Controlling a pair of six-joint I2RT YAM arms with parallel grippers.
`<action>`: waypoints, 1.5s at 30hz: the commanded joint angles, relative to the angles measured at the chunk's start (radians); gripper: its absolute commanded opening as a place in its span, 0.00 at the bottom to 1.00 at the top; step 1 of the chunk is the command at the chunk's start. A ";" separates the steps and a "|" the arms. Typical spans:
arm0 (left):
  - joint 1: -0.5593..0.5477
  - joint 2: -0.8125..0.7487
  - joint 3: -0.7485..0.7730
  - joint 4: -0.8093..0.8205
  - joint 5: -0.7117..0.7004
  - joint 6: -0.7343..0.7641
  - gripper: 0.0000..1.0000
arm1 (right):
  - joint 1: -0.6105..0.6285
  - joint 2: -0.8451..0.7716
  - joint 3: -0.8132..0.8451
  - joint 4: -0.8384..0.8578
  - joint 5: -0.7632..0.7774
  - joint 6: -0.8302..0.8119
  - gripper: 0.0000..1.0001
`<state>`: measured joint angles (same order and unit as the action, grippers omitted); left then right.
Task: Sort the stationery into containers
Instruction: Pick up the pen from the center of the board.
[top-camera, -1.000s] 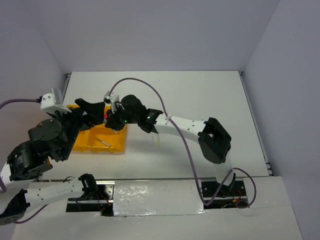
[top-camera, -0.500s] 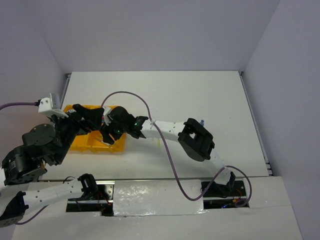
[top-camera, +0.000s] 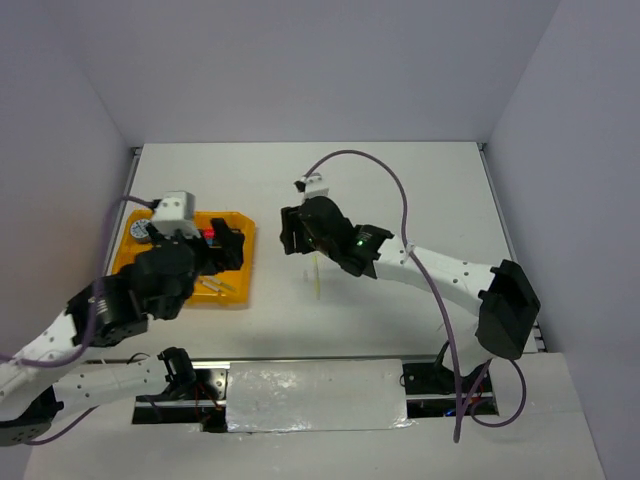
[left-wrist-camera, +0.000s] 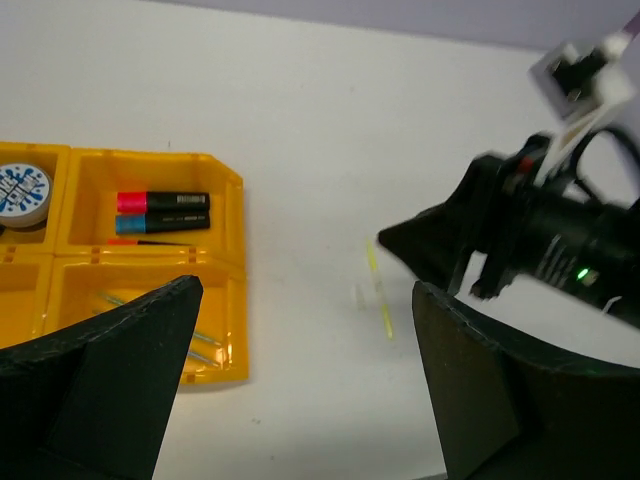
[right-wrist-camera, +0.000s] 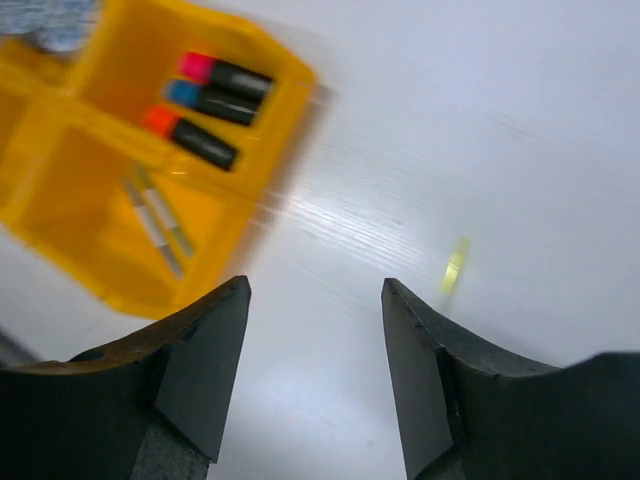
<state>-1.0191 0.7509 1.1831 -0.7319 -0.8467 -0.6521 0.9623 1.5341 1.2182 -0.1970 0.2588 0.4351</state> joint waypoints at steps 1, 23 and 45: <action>0.002 0.062 -0.094 0.040 0.058 0.043 0.99 | -0.031 0.053 -0.035 -0.271 0.204 0.152 0.62; 0.002 0.088 -0.197 0.054 0.127 0.032 0.99 | -0.119 0.258 -0.062 -0.167 0.045 0.109 0.54; 0.030 0.359 -0.152 -0.018 0.075 -0.311 0.99 | -0.128 0.302 -0.193 -0.095 -0.018 0.200 0.11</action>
<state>-1.0035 1.0370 0.9813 -0.7380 -0.7540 -0.8490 0.8467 1.8385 1.1053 -0.3222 0.2913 0.5922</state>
